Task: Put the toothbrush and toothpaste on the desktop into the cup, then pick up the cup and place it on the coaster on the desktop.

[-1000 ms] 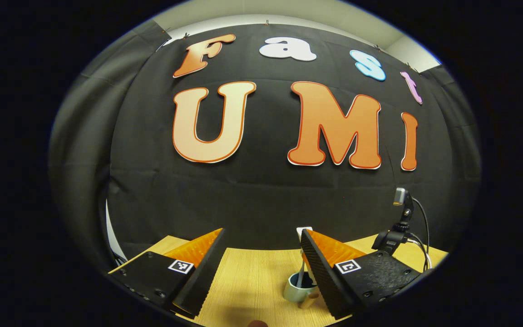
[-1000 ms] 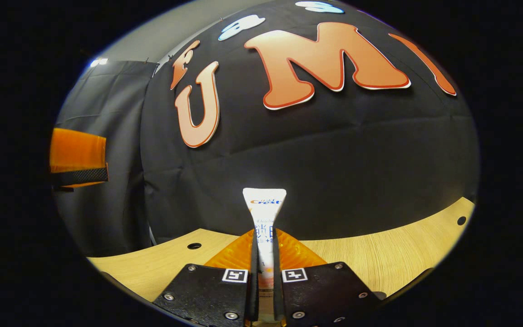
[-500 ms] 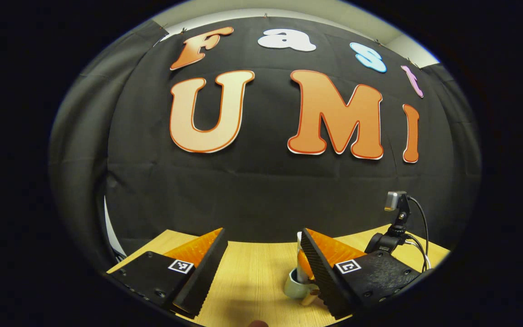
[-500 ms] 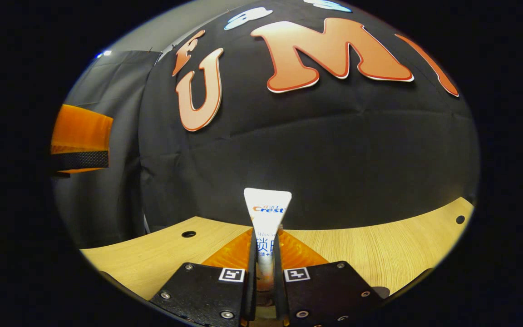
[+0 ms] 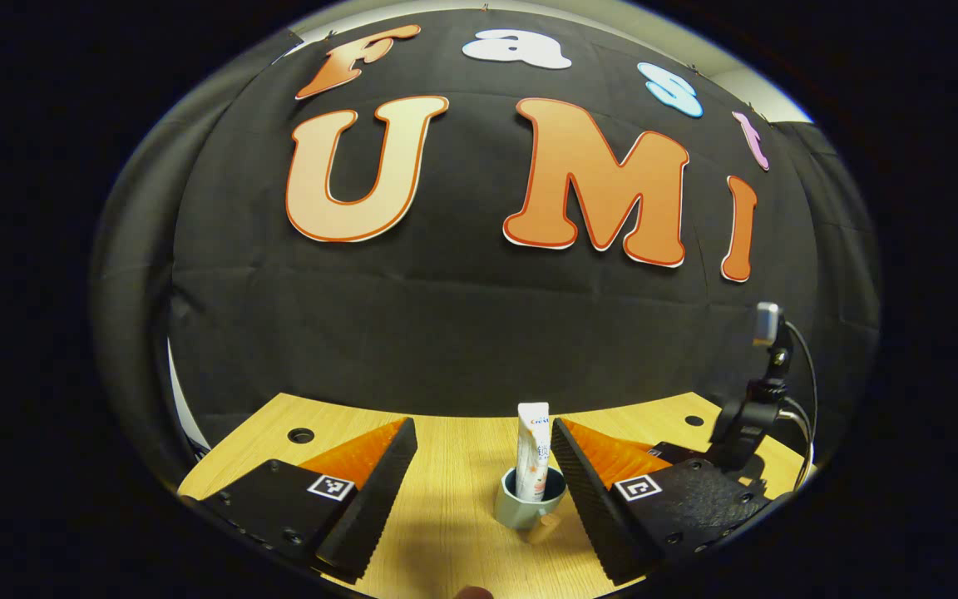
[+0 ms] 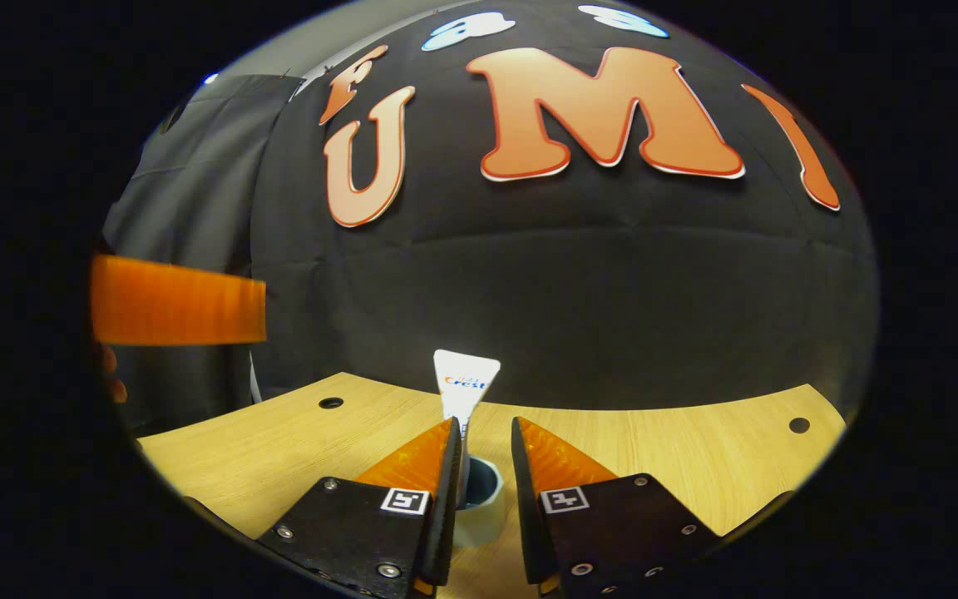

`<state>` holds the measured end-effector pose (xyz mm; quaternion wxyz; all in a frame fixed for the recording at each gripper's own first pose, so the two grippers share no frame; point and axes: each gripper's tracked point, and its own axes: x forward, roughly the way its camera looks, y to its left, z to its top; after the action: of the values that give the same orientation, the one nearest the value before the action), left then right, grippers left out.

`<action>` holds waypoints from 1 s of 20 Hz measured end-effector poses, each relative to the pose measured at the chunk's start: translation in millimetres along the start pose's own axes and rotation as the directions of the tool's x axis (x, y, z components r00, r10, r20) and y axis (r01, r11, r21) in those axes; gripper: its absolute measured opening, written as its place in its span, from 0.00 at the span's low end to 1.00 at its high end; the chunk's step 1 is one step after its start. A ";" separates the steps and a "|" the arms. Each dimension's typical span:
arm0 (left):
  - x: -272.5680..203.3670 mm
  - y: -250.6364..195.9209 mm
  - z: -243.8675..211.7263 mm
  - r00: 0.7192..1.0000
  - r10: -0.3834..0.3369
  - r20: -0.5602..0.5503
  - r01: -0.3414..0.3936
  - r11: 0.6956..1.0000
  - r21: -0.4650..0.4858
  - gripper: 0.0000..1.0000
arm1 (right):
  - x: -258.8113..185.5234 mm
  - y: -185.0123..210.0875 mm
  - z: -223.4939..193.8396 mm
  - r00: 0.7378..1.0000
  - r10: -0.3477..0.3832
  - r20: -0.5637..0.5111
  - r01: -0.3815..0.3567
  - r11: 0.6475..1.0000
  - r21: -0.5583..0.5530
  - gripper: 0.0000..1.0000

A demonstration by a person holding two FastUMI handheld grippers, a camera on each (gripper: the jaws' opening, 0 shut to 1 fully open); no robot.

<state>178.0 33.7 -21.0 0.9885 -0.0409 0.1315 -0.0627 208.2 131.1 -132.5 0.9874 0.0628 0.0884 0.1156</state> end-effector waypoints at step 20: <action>46.7 -58.4 -120.9 0.906 -0.099 -0.412 0.074 0.994 -0.077 0.98 | -123.3 -70.4 85.6 0.986 -0.118 0.122 0.130 0.987 -0.097 0.90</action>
<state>184.0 -38.1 -143.5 0.9325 -0.0619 0.3385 -0.1098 121.6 24.7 -39.4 0.9980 0.0121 0.0284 0.0547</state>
